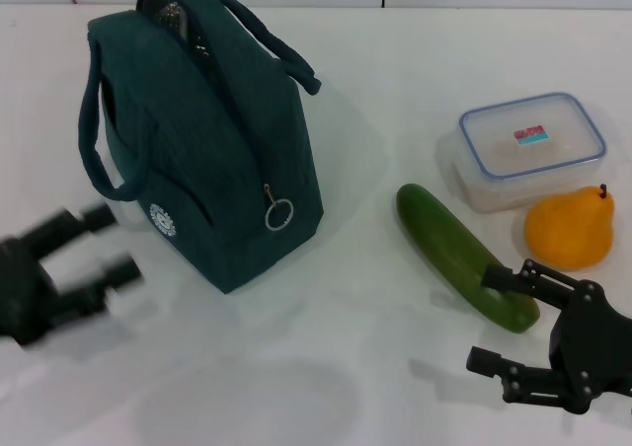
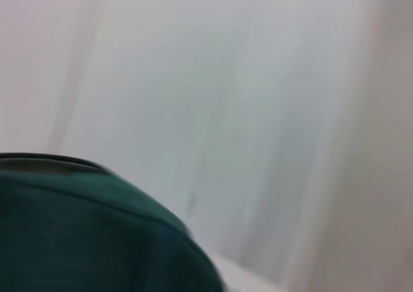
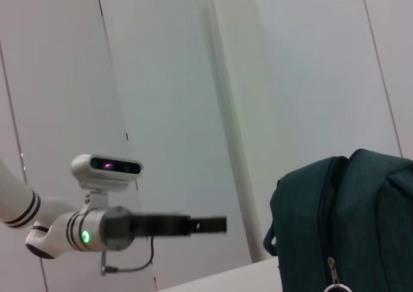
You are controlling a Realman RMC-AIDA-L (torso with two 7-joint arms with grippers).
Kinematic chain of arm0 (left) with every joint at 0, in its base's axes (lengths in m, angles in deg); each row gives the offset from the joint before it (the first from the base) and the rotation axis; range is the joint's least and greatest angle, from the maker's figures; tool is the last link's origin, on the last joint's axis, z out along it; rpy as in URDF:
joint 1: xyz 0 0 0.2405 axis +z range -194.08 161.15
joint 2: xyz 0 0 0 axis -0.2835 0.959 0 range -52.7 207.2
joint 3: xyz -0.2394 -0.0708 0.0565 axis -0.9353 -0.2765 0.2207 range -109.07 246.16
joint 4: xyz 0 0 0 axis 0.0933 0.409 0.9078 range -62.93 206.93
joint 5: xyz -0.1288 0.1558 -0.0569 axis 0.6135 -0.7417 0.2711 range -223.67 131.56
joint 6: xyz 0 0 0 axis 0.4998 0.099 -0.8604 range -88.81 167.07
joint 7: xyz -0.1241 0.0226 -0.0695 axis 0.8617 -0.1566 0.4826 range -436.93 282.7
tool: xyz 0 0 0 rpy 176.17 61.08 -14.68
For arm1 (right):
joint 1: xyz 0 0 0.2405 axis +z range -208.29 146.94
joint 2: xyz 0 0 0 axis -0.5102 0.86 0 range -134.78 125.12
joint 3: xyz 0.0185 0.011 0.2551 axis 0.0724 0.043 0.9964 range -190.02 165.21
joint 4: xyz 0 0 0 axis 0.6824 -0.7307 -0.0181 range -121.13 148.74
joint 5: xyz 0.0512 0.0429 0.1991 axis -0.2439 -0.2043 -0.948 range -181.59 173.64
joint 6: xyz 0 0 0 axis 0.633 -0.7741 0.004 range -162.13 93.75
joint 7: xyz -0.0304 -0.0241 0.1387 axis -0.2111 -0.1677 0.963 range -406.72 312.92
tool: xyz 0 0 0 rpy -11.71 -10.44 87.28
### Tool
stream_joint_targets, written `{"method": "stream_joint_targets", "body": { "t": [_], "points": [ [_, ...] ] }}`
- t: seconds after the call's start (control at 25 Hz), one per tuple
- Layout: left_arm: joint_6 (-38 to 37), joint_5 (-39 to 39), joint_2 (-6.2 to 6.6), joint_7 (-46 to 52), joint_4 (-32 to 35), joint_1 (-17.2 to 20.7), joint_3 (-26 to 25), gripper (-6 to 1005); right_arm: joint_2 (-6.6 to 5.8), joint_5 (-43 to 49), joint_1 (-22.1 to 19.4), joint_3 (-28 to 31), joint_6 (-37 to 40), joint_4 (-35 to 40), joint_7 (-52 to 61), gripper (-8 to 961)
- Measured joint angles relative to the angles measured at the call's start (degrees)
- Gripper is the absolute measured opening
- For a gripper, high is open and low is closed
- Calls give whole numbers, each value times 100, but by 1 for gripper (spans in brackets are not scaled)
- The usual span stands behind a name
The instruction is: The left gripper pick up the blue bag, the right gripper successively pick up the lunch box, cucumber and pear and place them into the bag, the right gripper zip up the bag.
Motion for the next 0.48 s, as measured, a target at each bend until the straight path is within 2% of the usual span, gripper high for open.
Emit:
{"method": "stream_joint_targets", "body": {
  "t": [0.2, 0.36, 0.48],
  "points": [
    [35, 104, 192, 2692, 390, -337, -506, 887, 0, -8, 0, 0, 17, -8, 11, 856],
    [166, 76, 249, 3927, 794, -578, -533, 887, 0, -9, 4, 0, 19, -8, 12, 854],
    [538, -104, 283, 5273, 1359, -802, -484, 887, 0, -9, 5, -5, 22, -9, 13, 852]
  ]
}}
